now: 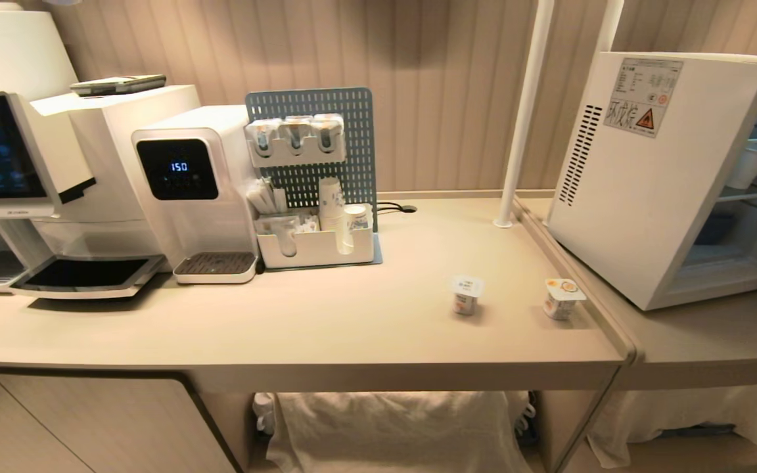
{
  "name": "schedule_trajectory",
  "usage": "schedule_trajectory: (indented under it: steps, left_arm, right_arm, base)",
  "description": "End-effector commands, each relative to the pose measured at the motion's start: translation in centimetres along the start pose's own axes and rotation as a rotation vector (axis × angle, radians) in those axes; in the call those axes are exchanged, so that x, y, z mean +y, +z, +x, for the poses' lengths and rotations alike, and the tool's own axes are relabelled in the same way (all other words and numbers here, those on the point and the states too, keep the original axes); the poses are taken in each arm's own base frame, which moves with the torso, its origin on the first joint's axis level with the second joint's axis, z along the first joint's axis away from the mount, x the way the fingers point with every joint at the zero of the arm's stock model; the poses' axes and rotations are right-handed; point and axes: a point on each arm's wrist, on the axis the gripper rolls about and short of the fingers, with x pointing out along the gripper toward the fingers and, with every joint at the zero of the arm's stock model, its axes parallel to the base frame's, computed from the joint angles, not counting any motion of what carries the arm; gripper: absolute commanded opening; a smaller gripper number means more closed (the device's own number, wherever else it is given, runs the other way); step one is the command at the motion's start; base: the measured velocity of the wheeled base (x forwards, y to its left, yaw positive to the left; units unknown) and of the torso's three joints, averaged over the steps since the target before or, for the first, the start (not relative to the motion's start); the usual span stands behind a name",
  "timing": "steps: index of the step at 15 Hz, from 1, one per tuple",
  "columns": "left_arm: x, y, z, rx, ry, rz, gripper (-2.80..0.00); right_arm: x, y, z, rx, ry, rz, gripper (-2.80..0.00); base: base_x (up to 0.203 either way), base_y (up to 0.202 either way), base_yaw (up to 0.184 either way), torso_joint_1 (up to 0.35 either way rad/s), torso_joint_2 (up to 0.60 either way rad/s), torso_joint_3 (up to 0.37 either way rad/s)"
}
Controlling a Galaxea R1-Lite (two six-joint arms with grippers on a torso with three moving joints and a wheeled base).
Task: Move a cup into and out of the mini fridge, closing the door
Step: Close the freezer door
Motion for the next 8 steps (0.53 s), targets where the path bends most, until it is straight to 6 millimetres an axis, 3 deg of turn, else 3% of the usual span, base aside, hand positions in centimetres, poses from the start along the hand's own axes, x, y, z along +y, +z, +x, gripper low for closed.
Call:
schedule_trajectory:
  steps: [1, 8]
  left_arm:
    - [0.00, 0.01, 0.01, 0.001, -0.001, 0.000, -2.80]
    - [0.00, 0.00, 0.01, 0.002, -0.001, 0.001, -2.80]
  right_arm:
    - [0.00, -0.01, 0.03, 0.004, -0.001, 0.000, -2.80]
    - [0.00, 0.05, 0.07, 0.010, 0.001, 0.000, -2.80]
  base:
    - [0.000, -0.197, -0.009, 0.007, 0.00, 0.000]
    - [0.000, -0.193, -0.001, 0.004, 0.00, 0.004]
